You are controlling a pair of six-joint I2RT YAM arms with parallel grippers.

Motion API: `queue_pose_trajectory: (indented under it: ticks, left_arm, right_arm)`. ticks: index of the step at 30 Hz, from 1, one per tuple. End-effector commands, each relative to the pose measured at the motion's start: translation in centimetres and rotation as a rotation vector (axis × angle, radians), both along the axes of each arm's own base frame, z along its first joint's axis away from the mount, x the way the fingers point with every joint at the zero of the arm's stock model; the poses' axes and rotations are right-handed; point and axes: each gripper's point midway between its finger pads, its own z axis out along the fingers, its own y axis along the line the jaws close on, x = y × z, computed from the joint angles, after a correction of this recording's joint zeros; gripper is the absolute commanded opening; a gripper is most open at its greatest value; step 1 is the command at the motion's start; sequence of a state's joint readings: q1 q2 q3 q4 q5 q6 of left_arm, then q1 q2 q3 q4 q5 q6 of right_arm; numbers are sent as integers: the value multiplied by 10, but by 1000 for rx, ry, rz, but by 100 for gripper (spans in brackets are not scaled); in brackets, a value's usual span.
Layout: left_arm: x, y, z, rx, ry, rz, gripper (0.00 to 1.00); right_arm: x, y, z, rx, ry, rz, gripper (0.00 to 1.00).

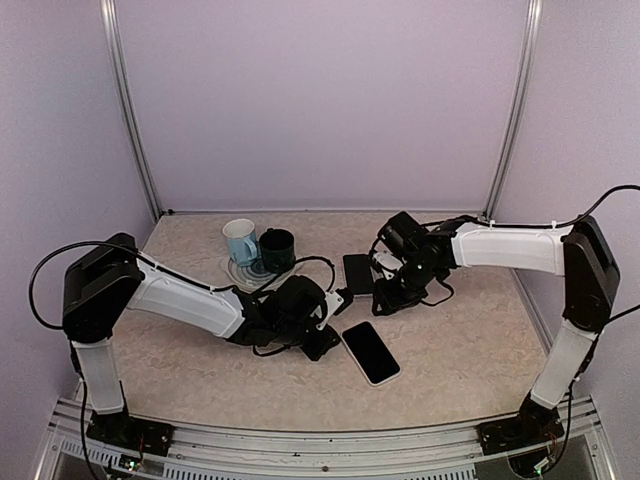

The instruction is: Put the phone into the phone case

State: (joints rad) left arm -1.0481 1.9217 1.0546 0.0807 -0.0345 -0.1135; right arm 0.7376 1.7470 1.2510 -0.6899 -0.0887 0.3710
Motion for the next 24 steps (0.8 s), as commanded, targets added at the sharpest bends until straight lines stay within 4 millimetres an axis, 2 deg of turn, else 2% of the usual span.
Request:
queue_pose_trajectory:
  ticks: [1, 4, 7, 10, 13, 19, 24]
  left_arm:
    - [14, 0, 1, -13, 5, 41, 27]
    - [13, -1, -4, -6, 13, 33, 27]
    - [11, 0, -10, 8, 23, 28, 27]
    - [7, 0, -18, 27, 38, 18, 27]
    - [2, -1, -25, 39, 47, 2, 26]
    - [1, -2, -33, 58, 55, -2, 26]
    - [4, -3, -28, 53, 49, 8, 26]
  right_arm:
    - [9, 21, -16, 58, 36, 84, 36]
    - [6, 21, -32, 50, 70, 95, 28]
    - [-9, 22, -49, 68, 132, 111, 22]
    - [-21, 9, -73, 21, 176, 86, 16]
    - [-41, 1, -98, -36, 221, 81, 8]
    - [-93, -6, -148, -145, 342, 121, 3]
    - [-119, -38, -176, -254, 396, 99, 0]
